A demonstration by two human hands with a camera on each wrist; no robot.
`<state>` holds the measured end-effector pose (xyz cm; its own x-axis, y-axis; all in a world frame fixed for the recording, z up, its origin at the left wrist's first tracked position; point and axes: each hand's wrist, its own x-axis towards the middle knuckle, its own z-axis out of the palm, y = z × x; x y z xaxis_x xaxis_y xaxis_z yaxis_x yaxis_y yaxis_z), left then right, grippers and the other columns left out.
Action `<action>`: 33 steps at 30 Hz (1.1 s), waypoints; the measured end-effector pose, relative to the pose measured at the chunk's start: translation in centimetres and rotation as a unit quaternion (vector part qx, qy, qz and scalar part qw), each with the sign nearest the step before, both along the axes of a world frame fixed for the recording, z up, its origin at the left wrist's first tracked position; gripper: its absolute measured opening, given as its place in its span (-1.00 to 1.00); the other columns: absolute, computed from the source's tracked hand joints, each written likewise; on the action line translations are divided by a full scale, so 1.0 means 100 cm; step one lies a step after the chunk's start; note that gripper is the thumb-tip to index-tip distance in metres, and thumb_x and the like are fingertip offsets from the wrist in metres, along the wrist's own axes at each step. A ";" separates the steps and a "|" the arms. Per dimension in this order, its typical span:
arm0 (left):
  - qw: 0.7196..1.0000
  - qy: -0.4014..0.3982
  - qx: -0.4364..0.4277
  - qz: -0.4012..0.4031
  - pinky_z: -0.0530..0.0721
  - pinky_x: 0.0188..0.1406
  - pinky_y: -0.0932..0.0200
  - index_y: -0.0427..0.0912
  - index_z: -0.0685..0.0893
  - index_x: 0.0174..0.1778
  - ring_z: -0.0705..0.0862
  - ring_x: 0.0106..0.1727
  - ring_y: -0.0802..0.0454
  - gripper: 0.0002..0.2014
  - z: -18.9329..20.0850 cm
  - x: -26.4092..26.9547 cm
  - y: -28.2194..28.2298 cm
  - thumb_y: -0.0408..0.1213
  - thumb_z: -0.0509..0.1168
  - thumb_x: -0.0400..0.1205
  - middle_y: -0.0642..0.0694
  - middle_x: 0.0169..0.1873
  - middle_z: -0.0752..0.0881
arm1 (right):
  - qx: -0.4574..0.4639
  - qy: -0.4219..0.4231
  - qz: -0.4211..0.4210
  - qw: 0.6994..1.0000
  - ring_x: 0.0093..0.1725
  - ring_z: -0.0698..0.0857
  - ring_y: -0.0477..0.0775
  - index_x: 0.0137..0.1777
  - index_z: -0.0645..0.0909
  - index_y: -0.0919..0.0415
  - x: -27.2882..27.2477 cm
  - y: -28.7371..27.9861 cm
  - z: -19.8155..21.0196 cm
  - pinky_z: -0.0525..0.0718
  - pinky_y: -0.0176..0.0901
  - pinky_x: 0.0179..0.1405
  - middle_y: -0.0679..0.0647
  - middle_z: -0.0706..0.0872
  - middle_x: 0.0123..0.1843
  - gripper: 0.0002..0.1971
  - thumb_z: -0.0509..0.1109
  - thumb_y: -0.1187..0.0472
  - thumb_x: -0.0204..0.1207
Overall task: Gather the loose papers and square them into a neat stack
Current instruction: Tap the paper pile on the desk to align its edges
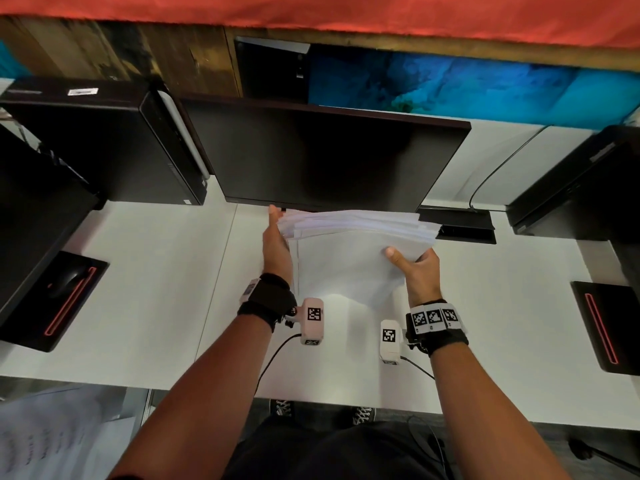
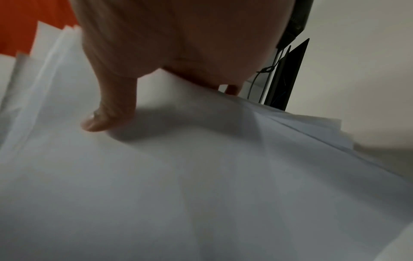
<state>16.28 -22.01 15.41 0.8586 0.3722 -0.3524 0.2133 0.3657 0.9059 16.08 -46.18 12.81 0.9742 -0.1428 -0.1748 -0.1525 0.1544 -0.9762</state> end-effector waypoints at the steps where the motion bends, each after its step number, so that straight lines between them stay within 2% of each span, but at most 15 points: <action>1: 1.000 0.020 -0.019 -0.010 0.43 0.67 -0.23 0.13 0.73 0.29 0.65 0.48 -0.12 -0.32 -0.008 0.001 0.001 0.54 0.07 0.57 -0.05 0.33 0.77 | -0.001 0.002 0.000 1.000 0.08 0.86 0.06 0.34 0.68 0.39 0.000 0.000 -0.001 0.77 -0.12 0.03 0.20 0.84 0.16 -0.53 0.62 0.42 0.41; 4: 0.998 0.042 -0.051 -0.009 0.50 0.63 -0.25 0.01 0.76 0.23 0.73 0.37 -0.18 -0.20 -0.013 0.006 0.002 0.57 0.19 0.36 -0.18 0.20 0.83 | -0.006 -0.002 0.006 1.000 0.09 0.86 0.03 0.38 0.65 0.42 0.000 -0.002 -0.004 0.77 -0.14 0.04 0.19 0.83 0.18 -0.50 0.61 0.46 0.42; 6: 0.996 0.042 -0.080 -0.027 0.50 0.63 -0.26 -0.11 0.73 0.38 0.73 0.39 -0.27 -0.13 0.000 0.007 -0.001 0.51 0.22 0.39 -0.31 0.29 0.80 | -0.005 0.000 0.020 1.000 0.15 0.85 0.09 0.40 0.63 0.42 -0.001 -0.002 -0.005 0.78 -0.09 0.08 0.19 0.83 0.20 -0.48 0.60 0.50 0.42; 8: 0.994 0.033 -0.088 -0.063 0.53 0.60 -0.29 -0.21 0.77 0.34 0.75 0.35 -0.33 -0.15 0.006 0.007 -0.005 0.46 0.24 0.44 -0.40 0.27 0.78 | -0.001 -0.003 0.026 1.000 0.19 0.83 0.15 0.42 0.63 0.40 -0.001 -0.001 -0.005 0.79 -0.03 0.13 0.20 0.83 0.23 -0.45 0.61 0.50 0.40; 9: 0.994 0.028 -0.075 -0.069 0.58 0.55 -0.26 -0.20 0.81 0.21 0.79 0.26 -0.31 -0.24 0.008 0.007 -0.005 0.44 0.21 0.51 -0.38 0.15 0.82 | 0.002 -0.008 0.025 1.000 0.22 0.82 0.17 0.42 0.62 0.39 -0.001 -0.001 -0.003 0.79 0.00 0.16 0.21 0.82 0.25 -0.43 0.62 0.49 0.39; 11: 0.997 0.017 -0.031 -0.069 0.70 0.26 -0.17 -0.13 0.81 -0.08 0.80 0.01 -0.21 -0.39 0.015 0.008 -0.005 0.33 0.09 0.67 -0.20 -0.18 0.83 | 0.005 -0.019 0.020 1.000 0.26 0.81 0.22 0.43 0.61 0.39 0.000 -0.003 0.002 0.78 0.07 0.24 0.24 0.81 0.28 -0.40 0.65 0.45 0.37; 13: 0.996 -0.008 0.002 -0.083 0.70 0.08 -0.13 -0.11 0.75 -0.14 0.77 -0.08 -0.15 -0.42 0.023 0.007 -0.008 0.25 0.00 0.76 -0.10 -0.29 0.79 | 0.005 -0.028 0.024 0.999 0.29 0.80 0.23 0.42 0.63 0.38 0.001 -0.005 0.006 0.77 0.09 0.27 0.24 0.81 0.28 -0.42 0.65 0.44 0.36; 16: 0.995 -0.036 0.027 -0.092 0.76 0.02 -0.09 -0.13 0.75 -0.07 0.79 -0.05 -0.15 -0.40 0.027 0.009 -0.009 0.23 -0.05 0.80 -0.15 -0.20 0.80 | 0.001 -0.039 0.033 0.999 0.33 0.78 0.24 0.45 0.61 0.36 0.003 -0.004 0.007 0.76 0.07 0.28 0.24 0.79 0.33 -0.41 0.62 0.50 0.39; 18: 0.997 -0.050 0.014 -0.061 0.77 -0.04 0.03 -0.17 0.75 0.01 0.80 -0.05 -0.10 -0.38 0.024 0.009 -0.004 0.21 -0.08 0.81 -0.14 -0.18 0.80 | 0.003 -0.026 0.018 0.999 0.32 0.78 0.19 0.47 0.58 0.33 0.003 -0.006 0.005 0.77 0.03 0.24 0.18 0.80 0.32 -0.34 0.67 0.41 0.35; 20: 0.998 -0.053 -0.014 -0.029 0.75 -0.05 0.19 -0.17 0.74 0.05 0.83 -0.06 0.02 -0.39 0.012 0.006 0.000 0.18 -0.11 0.84 -0.08 -0.17 0.84 | 0.005 -0.011 -0.002 1.000 0.26 0.80 0.07 0.45 0.58 0.26 0.001 -0.007 0.003 0.76 -0.06 0.17 0.05 0.82 0.24 -0.31 0.69 0.31 0.28; 22: 0.999 -0.037 -0.030 -0.025 0.74 -0.09 0.32 -0.10 0.77 0.06 0.85 -0.07 0.17 -0.41 -0.003 -0.002 -0.001 0.13 -0.13 0.86 0.04 -0.17 0.89 | 0.000 -0.008 -0.005 1.000 0.21 0.81 0.01 0.44 0.58 0.23 0.000 -0.008 0.000 0.75 -0.14 0.11 -0.01 0.83 0.19 -0.36 0.66 0.36 0.33; 25: 0.998 0.007 -0.034 -0.060 0.77 -0.18 0.32 0.01 0.75 0.21 0.87 -0.08 0.21 -0.43 -0.020 -0.011 -0.007 0.15 -0.16 0.86 0.11 -0.16 0.91 | -0.005 -0.005 0.004 1.000 0.18 0.81 0.00 0.44 0.57 0.27 -0.002 -0.005 -0.003 0.76 -0.20 0.07 0.03 0.83 0.20 -0.45 0.57 0.50 0.45; 28: 0.996 0.020 -0.008 -0.092 0.74 -0.28 0.36 0.10 0.74 0.14 0.86 -0.19 0.29 -0.45 -0.018 -0.009 -0.010 0.13 -0.19 0.86 0.18 -0.25 0.90 | -0.009 0.005 0.011 1.000 0.19 0.82 0.09 0.44 0.60 0.31 -0.002 -0.002 -0.004 0.77 -0.11 0.09 0.12 0.83 0.23 -0.48 0.56 0.48 0.48; 31: 0.994 0.001 0.018 -0.103 0.72 -0.25 0.39 -0.09 0.74 0.29 0.84 -0.16 0.31 -0.43 -0.009 -0.003 -0.010 0.07 -0.16 0.88 0.06 -0.12 0.88 | -0.016 0.003 0.011 1.000 0.14 0.85 0.04 0.38 0.65 0.25 -0.001 -0.003 -0.001 0.77 -0.11 0.07 0.04 0.86 0.16 -0.54 0.55 0.48 0.48; 33: 0.993 -0.009 0.020 -0.113 0.75 0.00 0.33 -0.16 0.67 0.45 0.84 0.01 0.26 -0.43 -0.008 0.001 -0.009 0.10 -0.10 0.86 -0.02 0.05 0.85 | -0.019 0.003 0.013 1.000 0.18 0.84 0.07 0.42 0.62 0.31 0.000 -0.004 0.001 0.76 -0.10 0.10 0.09 0.85 0.19 -0.49 0.59 0.44 0.46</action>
<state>16.35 -22.93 14.56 0.9275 0.1837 -0.3257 0.2701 0.2734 0.9232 16.05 -46.59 12.90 0.9767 -0.1242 -0.1753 -0.1617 0.1122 -0.9804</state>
